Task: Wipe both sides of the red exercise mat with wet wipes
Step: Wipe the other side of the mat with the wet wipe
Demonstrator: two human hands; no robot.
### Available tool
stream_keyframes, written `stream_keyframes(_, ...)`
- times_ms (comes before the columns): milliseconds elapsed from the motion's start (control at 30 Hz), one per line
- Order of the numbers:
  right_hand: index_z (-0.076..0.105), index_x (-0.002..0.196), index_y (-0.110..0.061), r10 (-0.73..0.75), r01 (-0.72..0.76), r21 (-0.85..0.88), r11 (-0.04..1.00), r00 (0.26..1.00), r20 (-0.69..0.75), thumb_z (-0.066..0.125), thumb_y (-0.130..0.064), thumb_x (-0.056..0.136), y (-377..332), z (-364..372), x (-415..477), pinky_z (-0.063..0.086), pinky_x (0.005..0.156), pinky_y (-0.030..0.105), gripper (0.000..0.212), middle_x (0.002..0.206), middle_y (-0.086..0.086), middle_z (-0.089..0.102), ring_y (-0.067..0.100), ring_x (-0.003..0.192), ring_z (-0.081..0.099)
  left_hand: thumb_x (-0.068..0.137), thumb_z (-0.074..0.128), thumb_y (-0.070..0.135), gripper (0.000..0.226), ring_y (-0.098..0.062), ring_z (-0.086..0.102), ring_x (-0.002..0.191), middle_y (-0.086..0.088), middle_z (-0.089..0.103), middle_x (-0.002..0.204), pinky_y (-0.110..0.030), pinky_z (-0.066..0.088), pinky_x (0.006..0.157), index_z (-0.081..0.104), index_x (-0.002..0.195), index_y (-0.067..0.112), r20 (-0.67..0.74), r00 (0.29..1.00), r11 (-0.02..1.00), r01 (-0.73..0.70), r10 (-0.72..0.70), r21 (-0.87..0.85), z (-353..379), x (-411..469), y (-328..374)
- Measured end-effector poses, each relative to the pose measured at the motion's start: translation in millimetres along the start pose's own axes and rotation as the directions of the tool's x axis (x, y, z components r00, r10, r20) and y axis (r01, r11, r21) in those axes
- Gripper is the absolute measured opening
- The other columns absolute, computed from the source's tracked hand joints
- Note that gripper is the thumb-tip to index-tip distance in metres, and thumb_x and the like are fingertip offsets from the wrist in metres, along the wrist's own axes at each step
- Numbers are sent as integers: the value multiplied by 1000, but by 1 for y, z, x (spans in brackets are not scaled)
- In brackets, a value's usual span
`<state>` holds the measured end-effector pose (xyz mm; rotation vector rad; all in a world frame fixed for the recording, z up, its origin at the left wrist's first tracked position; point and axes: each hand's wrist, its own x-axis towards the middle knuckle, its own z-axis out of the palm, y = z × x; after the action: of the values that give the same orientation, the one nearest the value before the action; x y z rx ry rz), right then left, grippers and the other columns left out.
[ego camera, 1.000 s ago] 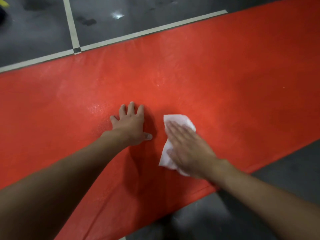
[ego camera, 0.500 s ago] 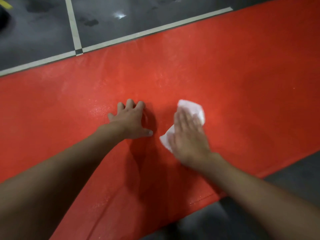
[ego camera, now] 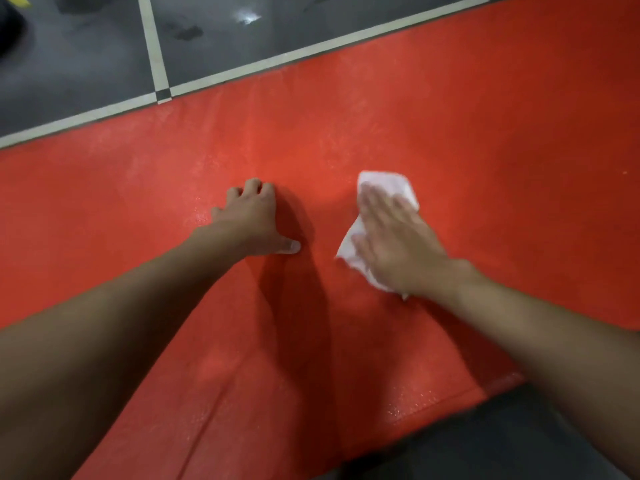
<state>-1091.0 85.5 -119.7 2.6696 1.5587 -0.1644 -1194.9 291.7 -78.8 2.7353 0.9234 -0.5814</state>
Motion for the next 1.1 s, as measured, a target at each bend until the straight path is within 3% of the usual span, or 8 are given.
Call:
stream_keyframes(100, 8, 155, 2, 162, -162, 50, 986, 987, -7, 15, -42, 102, -27, 5, 13, -1, 123, 47, 69, 164, 19, 4, 29, 153, -1, 60, 86, 55, 90, -37, 36, 125, -5, 39, 132, -58, 41, 93, 44, 131, 20, -4, 1000, 999, 19, -19, -32, -10, 5, -3)
stream_keyframes(233, 12, 155, -1, -159, 159, 8, 987, 987, -20, 6, -46, 99, -24, 12, 8, -2, 123, 42, 73, 164, 17, 8, 26, 153, 3, 66, 86, 44, 72, -36, 38, 119, -4, 43, 122, -57, 42, 92, 49, 124, 24, -109, 993, 997, 29, -38, -78, -16, 13, -4)
stream_keyframes(400, 8, 155, 1, 136, -135, 47, 990, 991, -20, 9, -42, 100, -21, 6, 37, -1, 123, 47, 70, 164, 19, 4, 28, 153, -2, 68, 85, 40, 87, -33, 28, 133, -9, 30, 143, -56, 33, 101, 35, 137, 21, -133, 991, 1000, 22, -23, -14, -5, 20, -2)
stream_keyframes(533, 10, 155, 0, -176, 177, 5, 984, 984, -29, 2, -46, 96, -23, 9, 26, -4, 123, 42, 75, 164, 17, 6, 27, 153, 1, 66, 86, 43, 99, -32, 27, 139, -6, 27, 153, -52, 36, 104, 32, 144, 17, -78, 997, 999, -33, 31, -20, -11, 27, -10)
stream_keyframes(700, 7, 155, 2, 176, -174, 60, 983, 984, -25, 19, -42, 103, -12, 0, 58, -1, 123, 45, 69, 165, 18, 4, 27, 153, -1, 56, 88, 52, 100, -37, 38, 123, -7, 40, 135, -52, 44, 95, 41, 138, 19, -32, 999, 1000, -17, 17, 1, -22, 31, -11)
stream_keyframes(833, 8, 156, -1, -144, 143, -14, 990, 989, -32, 12, -46, 102, -21, 9, 51, -2, 123, 44, 70, 165, 17, 4, 26, 153, -1, 55, 90, 50, 90, -38, 46, 117, -10, 46, 123, -50, 40, 102, 52, 130, 21, -17, 1000, 999, 3, -4, -52, -34, 46, -12)
stream_keyframes(1000, 6, 156, 0, 177, -174, 83, 981, 984, -29, 19, -42, 103, -6, -2, 85, -3, 123, 45, 69, 165, 16, 2, 25, 153, -3, 59, 89, 47, 79, -37, 45, 119, -6, 47, 123, -56, 40, 99, 53, 126, 27, -87, 996, 1000, 20, -21, -12, -34, 54, -15)
stream_keyframes(1100, 11, 155, 1, -84, 88, 48, 995, 993, -83, 19, -44, 103, -30, 9, 76, -1, 123, 46, 69, 164, 18, 6, 27, 153, 0, 59, 89, 43, 99, -36, 29, 135, -10, 31, 141, -65, 28, 106, 34, 140, 26, -124, 992, 997, 9, 2, 81, -29, 60, -11)
